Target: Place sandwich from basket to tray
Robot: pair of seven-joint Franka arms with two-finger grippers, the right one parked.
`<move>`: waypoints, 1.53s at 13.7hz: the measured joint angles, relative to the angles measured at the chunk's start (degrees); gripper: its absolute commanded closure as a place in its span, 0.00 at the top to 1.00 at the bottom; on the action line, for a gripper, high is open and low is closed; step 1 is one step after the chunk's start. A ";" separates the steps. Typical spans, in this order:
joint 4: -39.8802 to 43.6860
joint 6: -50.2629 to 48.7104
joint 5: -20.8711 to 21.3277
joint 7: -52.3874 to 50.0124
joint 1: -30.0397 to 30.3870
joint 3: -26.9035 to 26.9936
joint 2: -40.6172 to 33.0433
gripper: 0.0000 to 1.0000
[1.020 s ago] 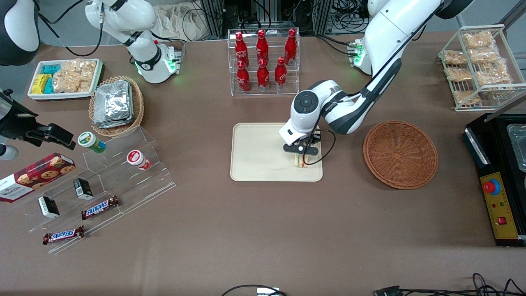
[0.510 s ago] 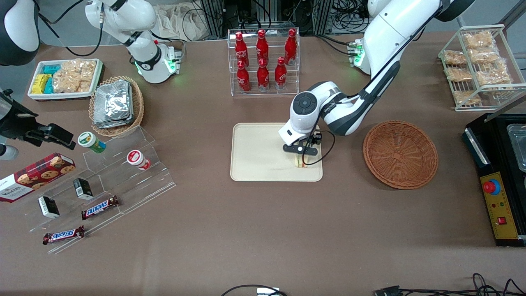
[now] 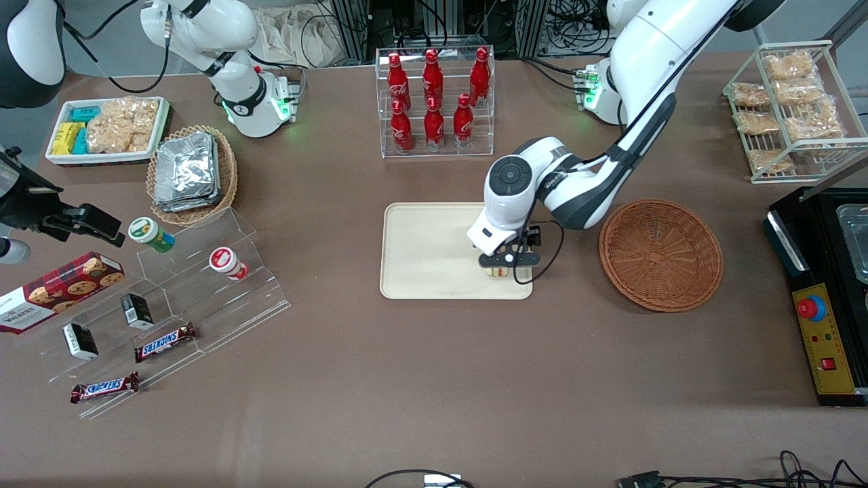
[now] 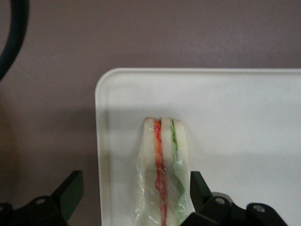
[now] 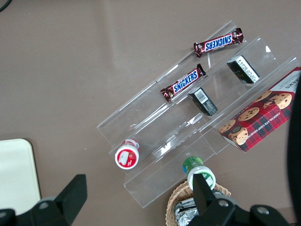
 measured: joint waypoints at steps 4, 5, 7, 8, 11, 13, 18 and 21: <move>2.52 -2.01 0.02 -0.24 4.74 1.20 -2.61 1.00; 4.11 -4.29 0.02 -0.23 5.79 1.21 -3.28 1.00; 8.72 -9.30 -0.01 -0.19 6.91 1.20 -4.10 1.00; 10.98 -11.50 -0.01 -0.19 7.35 1.20 -4.33 1.00; 14.60 -16.67 -0.69 2.19 9.08 1.17 -5.14 1.00; 15.09 -18.03 -2.89 5.89 10.84 1.17 -6.10 1.00; 15.31 -20.82 -9.99 17.99 15.90 2.68 -10.57 1.00; 15.33 -24.33 -15.23 29.35 15.94 8.52 -15.54 1.00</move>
